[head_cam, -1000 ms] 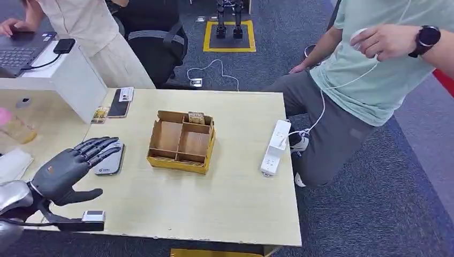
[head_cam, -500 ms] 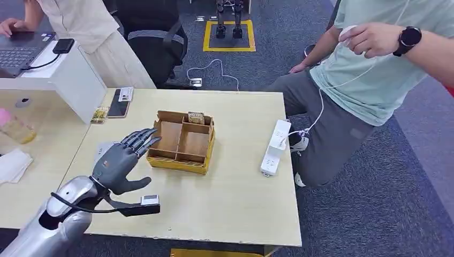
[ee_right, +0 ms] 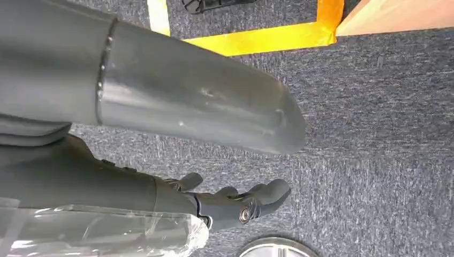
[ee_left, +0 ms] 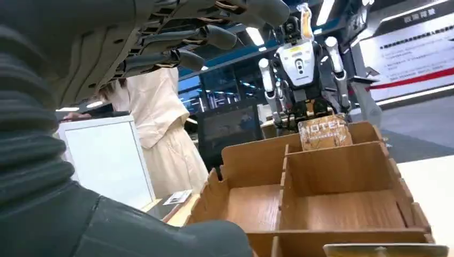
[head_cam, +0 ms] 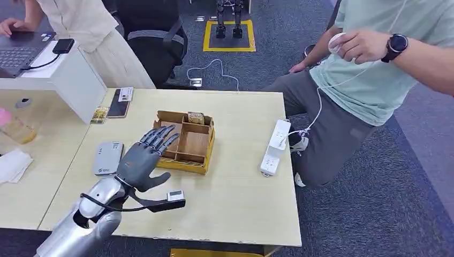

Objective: Pass the card to the sensor for recognition and then transmit it.

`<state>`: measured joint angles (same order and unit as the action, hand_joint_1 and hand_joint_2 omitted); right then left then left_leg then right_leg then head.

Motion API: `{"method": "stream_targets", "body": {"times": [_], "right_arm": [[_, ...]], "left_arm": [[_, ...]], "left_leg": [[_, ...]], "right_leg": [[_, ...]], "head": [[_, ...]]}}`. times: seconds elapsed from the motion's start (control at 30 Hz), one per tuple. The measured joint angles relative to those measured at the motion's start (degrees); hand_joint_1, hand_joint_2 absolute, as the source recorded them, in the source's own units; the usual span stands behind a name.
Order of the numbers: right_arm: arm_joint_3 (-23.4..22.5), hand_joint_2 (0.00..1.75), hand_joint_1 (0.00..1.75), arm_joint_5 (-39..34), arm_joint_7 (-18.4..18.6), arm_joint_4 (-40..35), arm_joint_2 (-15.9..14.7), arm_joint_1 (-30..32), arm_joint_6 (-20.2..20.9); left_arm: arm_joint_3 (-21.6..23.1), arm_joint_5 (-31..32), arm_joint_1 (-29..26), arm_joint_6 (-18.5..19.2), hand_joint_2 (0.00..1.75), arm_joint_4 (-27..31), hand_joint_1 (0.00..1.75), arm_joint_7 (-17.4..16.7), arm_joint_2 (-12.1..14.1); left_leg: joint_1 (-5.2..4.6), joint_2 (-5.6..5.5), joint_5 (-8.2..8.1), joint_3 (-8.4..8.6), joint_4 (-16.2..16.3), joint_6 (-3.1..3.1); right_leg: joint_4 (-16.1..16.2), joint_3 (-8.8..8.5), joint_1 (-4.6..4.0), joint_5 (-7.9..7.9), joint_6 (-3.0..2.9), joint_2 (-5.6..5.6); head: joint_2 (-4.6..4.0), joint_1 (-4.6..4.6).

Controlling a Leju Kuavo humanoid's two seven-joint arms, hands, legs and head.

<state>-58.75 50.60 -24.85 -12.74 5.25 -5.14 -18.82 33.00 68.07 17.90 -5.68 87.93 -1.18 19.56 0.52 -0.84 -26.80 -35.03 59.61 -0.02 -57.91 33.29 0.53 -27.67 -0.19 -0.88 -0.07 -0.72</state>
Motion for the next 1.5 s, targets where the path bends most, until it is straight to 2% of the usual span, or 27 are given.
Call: {"method": "stream_targets", "body": {"times": [0.23,0.43,0.6,1.03,1.5], "right_arm": [[0.00,0.00,0.00,0.37,0.04,0.00,0.00,-0.05,-0.02],[0.00,0.00,0.00,1.03,0.24,0.00,0.00,-0.16,0.04],[0.00,0.00,0.00,1.24,0.24,0.00,0.09,-0.32,0.04],[0.00,0.00,0.00,2.05,0.42,0.00,0.37,-0.75,0.04],[0.00,0.00,0.00,2.05,0.41,0.00,0.44,-0.92,0.02]], "left_arm": [[0.09,4.39,0.71,-2.08,1.75,-3.41,0.00,-1.84,-2.42],[0.04,9.02,1.48,-4.94,1.75,-6.68,0.00,-4.11,-3.73],[-0.46,11.84,1.66,-5.90,1.75,-9.63,0.00,-5.46,-4.50],[-3.06,18.25,2.04,-8.81,1.75,-15.76,0.00,-7.28,-4.81],[-4.68,19.95,2.05,-8.81,1.75,-18.07,0.03,-6.86,-4.94]], "left_leg": [[0.00,0.00,0.00,0.00,0.00,0.00],[0.00,0.00,0.00,0.00,0.00,0.00],[0.00,0.00,0.00,0.00,0.00,0.00],[0.00,0.00,0.00,0.00,0.00,0.00],[0.00,0.00,0.00,-0.01,0.00,0.00]], "right_leg": [[0.00,0.00,0.00,0.00,0.00,0.00],[-0.01,0.00,0.00,0.00,0.00,0.00],[-0.01,0.00,0.00,0.00,0.00,0.00],[-0.01,-0.01,0.00,0.00,0.00,0.00],[-0.01,-0.01,0.00,0.00,0.00,0.01]], "head": [[0.02,0.00],[0.00,-0.02],[0.00,0.00],[0.00,0.00],[0.00,-0.02]]}}
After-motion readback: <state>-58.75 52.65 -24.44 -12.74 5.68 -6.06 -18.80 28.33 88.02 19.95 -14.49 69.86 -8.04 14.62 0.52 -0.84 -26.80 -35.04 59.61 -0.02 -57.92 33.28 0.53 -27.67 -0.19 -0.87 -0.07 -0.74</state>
